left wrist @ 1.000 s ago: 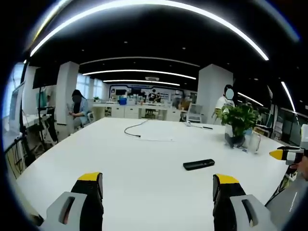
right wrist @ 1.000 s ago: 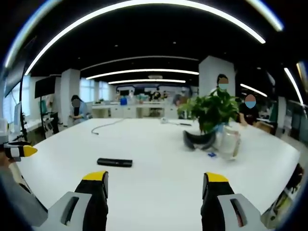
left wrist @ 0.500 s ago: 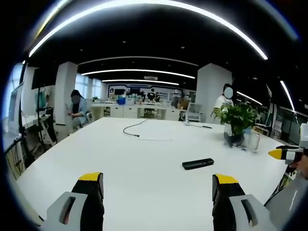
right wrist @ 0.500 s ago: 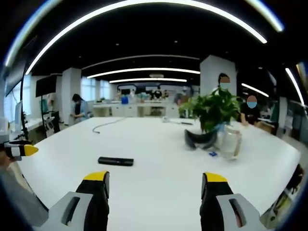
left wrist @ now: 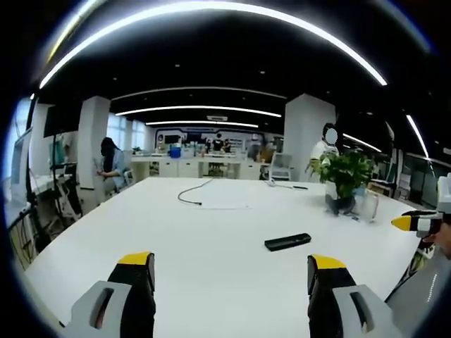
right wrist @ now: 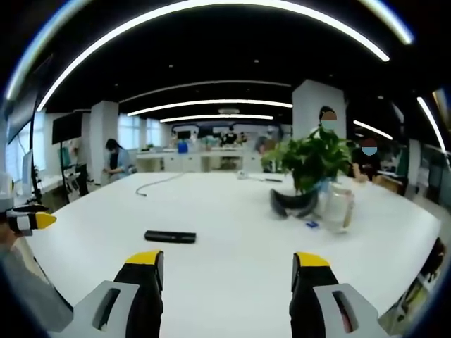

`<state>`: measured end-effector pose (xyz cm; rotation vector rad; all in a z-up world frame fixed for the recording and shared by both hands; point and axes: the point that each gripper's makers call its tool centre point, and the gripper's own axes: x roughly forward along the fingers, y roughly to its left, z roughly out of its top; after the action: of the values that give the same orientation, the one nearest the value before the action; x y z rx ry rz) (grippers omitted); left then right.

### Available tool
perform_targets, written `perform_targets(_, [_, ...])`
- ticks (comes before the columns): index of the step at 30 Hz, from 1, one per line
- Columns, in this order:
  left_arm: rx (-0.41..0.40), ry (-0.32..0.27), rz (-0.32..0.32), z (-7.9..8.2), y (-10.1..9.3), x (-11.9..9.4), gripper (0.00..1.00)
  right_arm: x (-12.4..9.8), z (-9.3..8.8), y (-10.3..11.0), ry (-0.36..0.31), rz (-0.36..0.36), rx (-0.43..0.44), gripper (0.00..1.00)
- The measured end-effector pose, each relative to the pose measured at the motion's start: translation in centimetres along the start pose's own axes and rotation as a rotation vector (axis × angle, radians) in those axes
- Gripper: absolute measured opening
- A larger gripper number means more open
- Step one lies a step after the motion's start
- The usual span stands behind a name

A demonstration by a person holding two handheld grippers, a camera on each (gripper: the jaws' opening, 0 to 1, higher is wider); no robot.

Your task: Press the specified remote control buttons in sequence, fully releasing each button before pressing the next.

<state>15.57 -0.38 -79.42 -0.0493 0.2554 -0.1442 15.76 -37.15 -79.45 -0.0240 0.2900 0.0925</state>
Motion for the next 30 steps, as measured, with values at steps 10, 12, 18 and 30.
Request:
perform_targets(10, [0.041, -0.019, -0.027, 0.5, -0.7, 0.1, 0.90, 0.1, -0.1, 0.2, 0.010, 0.010, -0.006, 0.71])
perform_targets(12, [0.036, -0.022, -0.030, 0.7, -0.7, 0.1, 0.89, 0.0, -0.1, 0.2, 0.011, 0.011, -0.003, 0.70])
perform_targets(18, [0.060, -0.008, -0.032, 0.8, -0.7, 0.5, 0.89, 0.1, -0.1, 0.0, 0.009, 0.002, -0.007, 0.69])
perform_targets(30, [0.120, 0.064, -0.169, 1.5, -2.4, 4.0, 0.82, 0.0, -0.2, -0.2, 0.015, -0.006, 0.014, 0.63])
